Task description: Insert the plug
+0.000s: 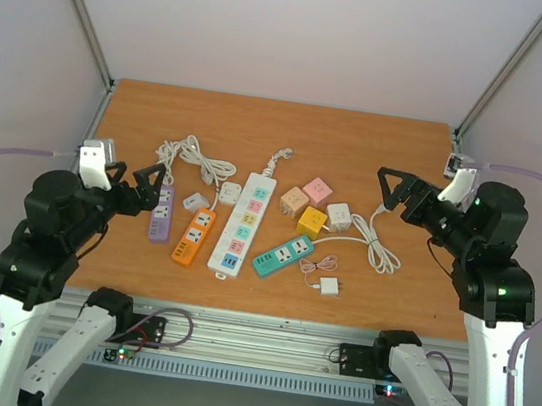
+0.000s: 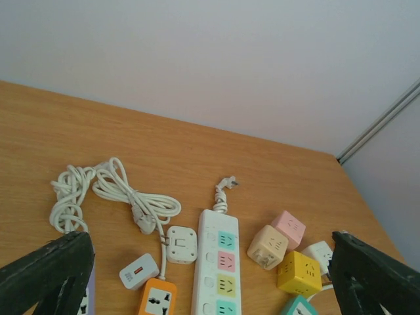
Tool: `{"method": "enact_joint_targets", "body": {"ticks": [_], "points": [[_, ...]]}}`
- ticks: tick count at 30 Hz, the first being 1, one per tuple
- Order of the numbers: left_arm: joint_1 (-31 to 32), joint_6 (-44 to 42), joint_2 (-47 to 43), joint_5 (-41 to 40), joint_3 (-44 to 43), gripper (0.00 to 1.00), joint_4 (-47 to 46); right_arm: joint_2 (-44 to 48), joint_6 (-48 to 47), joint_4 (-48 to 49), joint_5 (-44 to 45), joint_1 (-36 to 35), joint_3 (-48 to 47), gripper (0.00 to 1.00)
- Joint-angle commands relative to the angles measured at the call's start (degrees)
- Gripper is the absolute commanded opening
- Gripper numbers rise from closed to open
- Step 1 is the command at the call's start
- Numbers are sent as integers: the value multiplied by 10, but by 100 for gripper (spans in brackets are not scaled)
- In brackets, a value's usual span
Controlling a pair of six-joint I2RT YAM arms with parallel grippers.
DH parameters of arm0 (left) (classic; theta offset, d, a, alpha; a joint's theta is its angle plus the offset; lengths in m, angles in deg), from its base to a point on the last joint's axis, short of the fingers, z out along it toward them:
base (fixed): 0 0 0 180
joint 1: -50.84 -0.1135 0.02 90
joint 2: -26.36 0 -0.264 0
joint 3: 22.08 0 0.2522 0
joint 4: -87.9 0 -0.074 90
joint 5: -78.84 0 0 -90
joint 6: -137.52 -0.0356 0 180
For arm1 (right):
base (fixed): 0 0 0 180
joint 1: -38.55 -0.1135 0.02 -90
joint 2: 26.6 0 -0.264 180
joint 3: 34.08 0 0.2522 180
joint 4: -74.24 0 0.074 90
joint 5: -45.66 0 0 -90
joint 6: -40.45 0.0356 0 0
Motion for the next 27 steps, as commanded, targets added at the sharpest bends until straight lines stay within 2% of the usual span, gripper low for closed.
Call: {"method": "enact_joint_targets", "body": {"ticks": [1, 6, 10, 14, 18, 21, 27], "points": [[-10, 10, -8, 53, 24, 99, -53, -19, 12, -18, -26, 9, 10, 98], [-13, 29, -5, 83, 53, 99, -64, -59, 37, 12, -38, 12, 45, 97], [-15, 60, -7, 107, 88, 99, -96, -128, 60, 37, -39, 10, 72, 94], [-15, 73, -5, 137, 112, 99, -119, -202, 66, 43, 41, -21, 91, 95], [-16, 48, -6, 144, 118, 99, -115, -280, 68, 40, 150, -88, 83, 97], [-16, 41, -8, 141, 120, 99, -109, -340, 70, 54, 191, -129, 70, 98], [-16, 49, 1, 160, 121, 99, -107, -500, 52, 53, 252, -178, -25, 98]]}}
